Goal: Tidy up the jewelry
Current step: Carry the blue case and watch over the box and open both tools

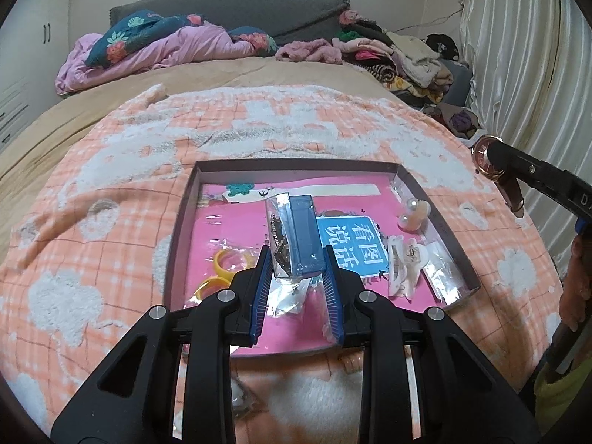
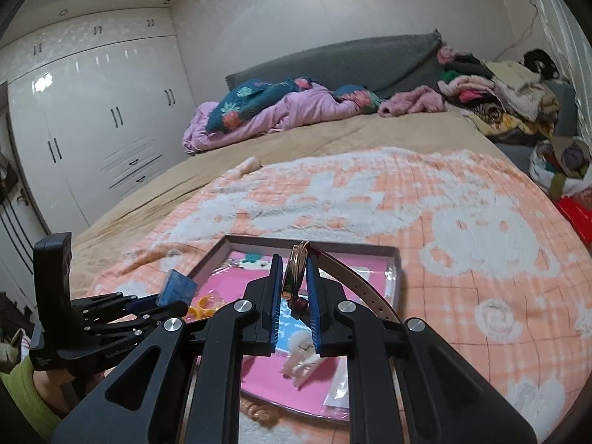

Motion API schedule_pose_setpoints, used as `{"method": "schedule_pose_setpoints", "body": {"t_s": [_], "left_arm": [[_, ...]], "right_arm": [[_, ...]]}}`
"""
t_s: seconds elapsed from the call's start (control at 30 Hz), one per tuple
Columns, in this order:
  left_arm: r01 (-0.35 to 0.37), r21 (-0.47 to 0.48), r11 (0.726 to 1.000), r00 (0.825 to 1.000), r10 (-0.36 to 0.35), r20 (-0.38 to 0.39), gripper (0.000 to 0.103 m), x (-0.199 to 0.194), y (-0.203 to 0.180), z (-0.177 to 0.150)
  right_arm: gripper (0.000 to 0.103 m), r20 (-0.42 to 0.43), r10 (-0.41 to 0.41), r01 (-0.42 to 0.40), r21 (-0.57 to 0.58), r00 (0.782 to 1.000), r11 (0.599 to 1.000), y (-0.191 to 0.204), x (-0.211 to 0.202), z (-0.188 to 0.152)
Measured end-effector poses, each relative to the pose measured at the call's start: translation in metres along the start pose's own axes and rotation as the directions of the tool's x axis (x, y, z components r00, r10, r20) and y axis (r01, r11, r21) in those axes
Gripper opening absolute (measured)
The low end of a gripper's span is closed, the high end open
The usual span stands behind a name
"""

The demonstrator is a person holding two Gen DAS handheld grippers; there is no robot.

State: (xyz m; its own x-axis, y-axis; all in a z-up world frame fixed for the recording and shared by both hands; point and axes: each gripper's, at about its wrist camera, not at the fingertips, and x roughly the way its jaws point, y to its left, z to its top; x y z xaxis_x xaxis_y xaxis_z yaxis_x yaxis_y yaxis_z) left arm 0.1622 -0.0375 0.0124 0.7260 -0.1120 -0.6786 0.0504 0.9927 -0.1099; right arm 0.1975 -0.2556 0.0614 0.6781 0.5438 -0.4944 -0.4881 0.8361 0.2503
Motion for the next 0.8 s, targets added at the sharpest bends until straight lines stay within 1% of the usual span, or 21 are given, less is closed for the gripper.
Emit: {"method": "schedule_pose_setpoints", "body": {"t_s": [0.13,0.3,0.53,0.73,0.8], "left_arm": [[0.005,0.012,1.000,1.000,-0.005,-0.021,0.019,0.011,-0.005,-0.001],[0.014,0.015,1.000,0.999,-0.013,-0.046,0.019,0.022,-0.009,-0.007],[0.010,0.010,1.000,0.996,-0.009,-0.084,0.019,0.035,-0.005,-0.016],[0.000,0.000,1.000,0.996,0.000,-0.092,0.019,0.038,0.001,-0.019],[-0.004,-0.003,1.000,0.996,0.004,-0.091,0.019,0.038,0.003,-0.019]], "right_arm": [[0.012,-0.020,-0.019,0.019,0.006,1.000,1.000,-0.006,0.011,-0.007],[0.012,-0.059,-0.013,0.014,0.013,0.998,1.000,-0.007,0.026,-0.017],[0.012,-0.085,0.025,-0.027,-0.018,0.996,0.999,0.008,0.041,-0.025],[0.012,-0.108,0.065,-0.068,-0.023,0.992,0.997,0.016,0.054,-0.031],[0.012,-0.118,0.064,-0.068,-0.030,0.991,0.997,0.017,0.058,-0.033]]}}
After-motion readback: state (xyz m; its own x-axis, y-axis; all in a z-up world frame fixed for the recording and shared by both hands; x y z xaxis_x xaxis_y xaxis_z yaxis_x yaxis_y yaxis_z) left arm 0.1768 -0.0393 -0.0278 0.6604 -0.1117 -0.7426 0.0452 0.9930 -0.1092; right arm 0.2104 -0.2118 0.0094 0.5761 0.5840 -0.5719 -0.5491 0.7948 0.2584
